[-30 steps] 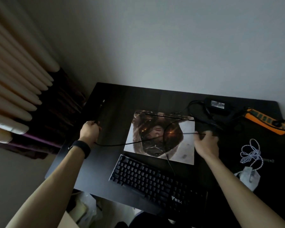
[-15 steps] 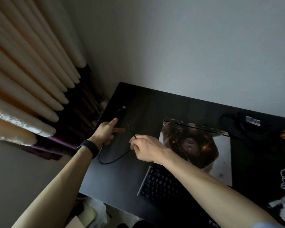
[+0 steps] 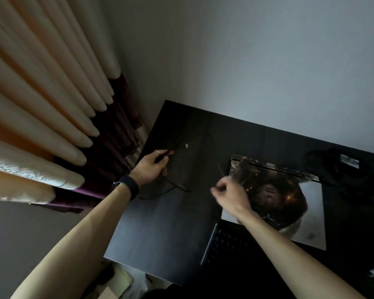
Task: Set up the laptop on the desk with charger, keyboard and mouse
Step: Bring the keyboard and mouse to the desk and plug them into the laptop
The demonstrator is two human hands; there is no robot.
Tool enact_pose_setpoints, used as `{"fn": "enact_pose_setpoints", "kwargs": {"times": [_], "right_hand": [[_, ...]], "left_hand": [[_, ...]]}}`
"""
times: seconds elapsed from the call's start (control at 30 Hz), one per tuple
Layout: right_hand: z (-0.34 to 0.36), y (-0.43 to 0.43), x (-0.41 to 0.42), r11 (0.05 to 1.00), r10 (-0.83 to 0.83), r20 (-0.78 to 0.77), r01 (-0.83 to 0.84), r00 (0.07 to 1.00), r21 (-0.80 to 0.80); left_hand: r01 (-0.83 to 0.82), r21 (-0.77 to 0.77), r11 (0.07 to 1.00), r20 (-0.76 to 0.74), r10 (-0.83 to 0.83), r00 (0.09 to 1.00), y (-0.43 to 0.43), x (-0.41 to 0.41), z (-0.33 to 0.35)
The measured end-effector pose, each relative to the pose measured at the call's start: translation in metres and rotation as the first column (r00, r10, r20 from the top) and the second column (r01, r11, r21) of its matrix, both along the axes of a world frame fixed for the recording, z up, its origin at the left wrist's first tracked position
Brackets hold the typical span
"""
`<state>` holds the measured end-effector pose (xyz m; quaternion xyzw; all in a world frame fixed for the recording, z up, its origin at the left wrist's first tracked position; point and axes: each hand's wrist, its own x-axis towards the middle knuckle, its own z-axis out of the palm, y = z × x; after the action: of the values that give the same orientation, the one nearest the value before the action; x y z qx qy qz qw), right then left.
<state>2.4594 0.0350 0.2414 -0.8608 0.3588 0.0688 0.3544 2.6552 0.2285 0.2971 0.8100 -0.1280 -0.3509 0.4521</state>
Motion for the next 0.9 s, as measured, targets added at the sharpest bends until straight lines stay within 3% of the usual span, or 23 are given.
{"fn": "enact_pose_setpoints", "kwargs": {"times": [0.07, 0.13, 0.2, 0.37, 0.57, 0.67, 0.73, 0.83, 0.9], "right_hand": [[-0.016, -0.022, -0.017, 0.988, -0.119, -0.161, 0.101, 0.980, -0.118], [-0.033, -0.036, -0.035, 0.985, -0.131, -0.345, 0.081, 0.929, -0.155], [-0.048, -0.040, -0.048, 0.989, -0.083, -0.437, 0.019, 0.895, -0.148], [-0.065, -0.017, -0.058, 0.982, 0.152, -0.305, -0.179, 0.940, -0.062], [-0.077, 0.024, -0.073, 0.971, 0.210, -0.201, -0.228, 0.957, -0.074], [-0.083, 0.036, -0.090, 0.975, 0.174, -0.136, -0.190, 0.975, -0.116], [-0.082, 0.039, -0.096, 0.985, 0.129, -0.111, -0.140, 0.985, -0.097], [-0.077, 0.030, -0.099, 0.991, 0.120, -0.109, -0.126, 0.987, -0.049], [-0.073, 0.021, -0.100, 0.991, 0.122, -0.113, -0.128, 0.986, -0.047]], "left_hand": [[0.012, 0.044, 0.999, 0.128, -0.018, 0.992, 0.011, 0.015, -0.007], [0.077, 0.220, 0.972, 0.251, -0.133, 0.959, 0.020, 0.030, -0.014], [0.104, 0.368, 0.924, 0.284, -0.218, 0.934, 0.024, 0.040, -0.016], [0.103, 0.568, 0.817, 0.360, -0.359, 0.861, 0.003, 0.039, -0.015], [0.112, 0.778, 0.618, 0.369, -0.594, 0.715, -0.030, 0.017, -0.042], [0.124, 0.767, 0.629, 0.431, -0.648, 0.628, -0.040, 0.001, -0.056], [0.223, 0.731, 0.645, 0.457, -0.705, 0.542, -0.049, -0.012, -0.063], [0.419, 0.705, 0.573, 0.410, -0.811, 0.418, -0.062, -0.035, -0.082], [0.457, 0.710, 0.536, 0.427, -0.843, 0.326, -0.069, -0.047, -0.102]]}}
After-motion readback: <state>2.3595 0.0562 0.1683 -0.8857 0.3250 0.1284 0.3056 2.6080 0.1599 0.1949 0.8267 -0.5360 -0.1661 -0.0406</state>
